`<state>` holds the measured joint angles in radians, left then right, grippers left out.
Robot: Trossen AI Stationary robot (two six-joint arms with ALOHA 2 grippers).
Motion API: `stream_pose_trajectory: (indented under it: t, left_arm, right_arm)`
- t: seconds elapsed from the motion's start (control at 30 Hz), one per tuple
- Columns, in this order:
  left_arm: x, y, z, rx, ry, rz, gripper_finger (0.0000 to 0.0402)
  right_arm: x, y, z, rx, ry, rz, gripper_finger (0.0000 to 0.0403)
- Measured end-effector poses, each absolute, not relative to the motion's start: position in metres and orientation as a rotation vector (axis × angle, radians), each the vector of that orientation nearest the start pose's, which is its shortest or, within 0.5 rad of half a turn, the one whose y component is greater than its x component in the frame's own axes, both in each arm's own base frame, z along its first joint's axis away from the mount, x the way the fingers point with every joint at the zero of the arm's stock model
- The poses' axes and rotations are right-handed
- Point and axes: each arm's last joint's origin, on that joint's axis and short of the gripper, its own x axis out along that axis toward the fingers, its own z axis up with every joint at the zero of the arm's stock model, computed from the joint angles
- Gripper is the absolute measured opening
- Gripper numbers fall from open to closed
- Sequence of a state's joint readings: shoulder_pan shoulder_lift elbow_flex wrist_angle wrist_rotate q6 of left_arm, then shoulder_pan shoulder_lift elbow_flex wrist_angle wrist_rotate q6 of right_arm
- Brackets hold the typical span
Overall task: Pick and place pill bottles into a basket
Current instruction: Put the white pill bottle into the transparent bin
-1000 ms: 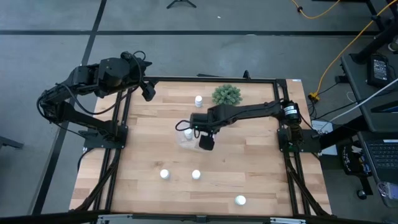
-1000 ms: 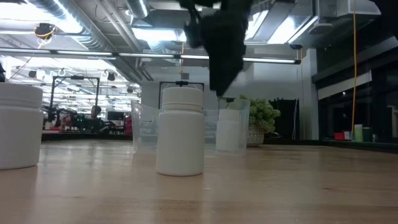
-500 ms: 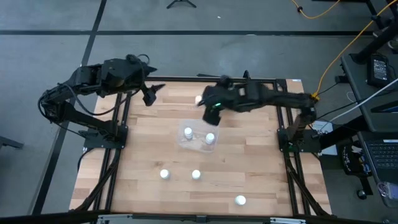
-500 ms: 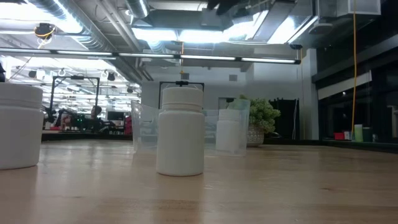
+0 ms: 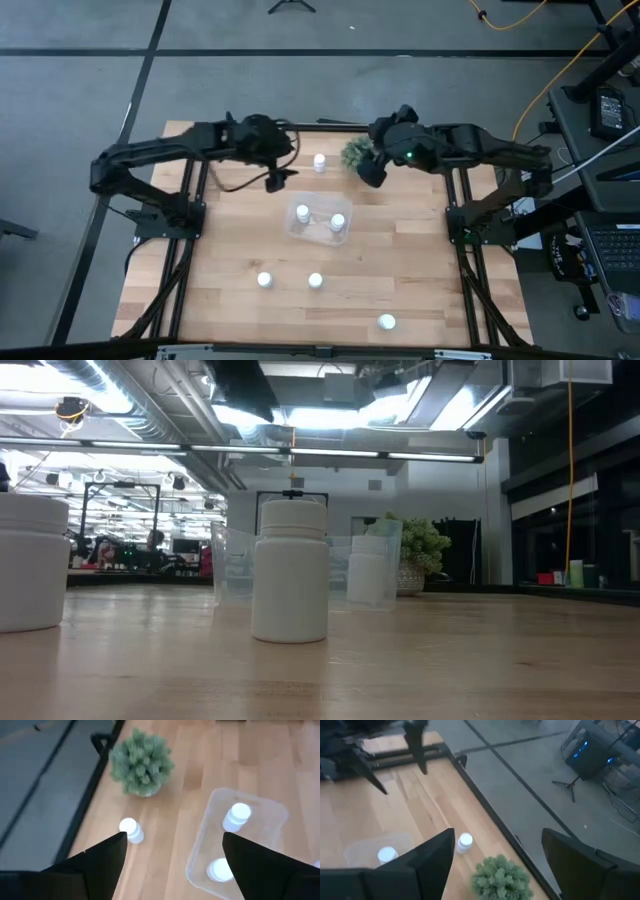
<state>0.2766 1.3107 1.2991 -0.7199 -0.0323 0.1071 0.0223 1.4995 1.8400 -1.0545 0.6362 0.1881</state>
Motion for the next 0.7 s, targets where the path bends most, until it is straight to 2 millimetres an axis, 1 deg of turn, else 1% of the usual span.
stream_pose_trajectory:
  t: [0.13,0.27,0.33,0.43,0.57,0.7]
  left_arm:
    - [0.274,0.099,0.321,-0.052,0.785,0.251,0.0324]
    - [0.29,0.124,0.296,-0.064,0.831,0.297,0.0321]
    - [0.297,0.136,0.287,-0.075,0.83,0.338,0.0319]
    - [0.305,0.15,0.271,-0.107,0.837,0.358,0.0319]
    - [0.313,0.166,0.247,-0.187,0.866,0.339,0.0319]
    - [0.32,0.177,0.22,-0.251,0.927,0.36,0.0319]
  right_arm:
    - [0.28,-0.011,0.432,-0.071,0.672,-0.65,0.0298]
    - [0.275,-0.011,0.43,-0.133,0.685,-0.633,0.0298]
    - [0.269,-0.012,0.435,-0.174,0.667,-0.664,0.0298]
    - [0.254,-0.014,0.449,-0.236,0.612,-0.723,0.0298]
    - [0.232,-0.022,0.469,-0.255,0.523,-0.749,0.0298]
    - [0.213,-0.032,0.481,-0.253,0.486,-0.78,0.0298]
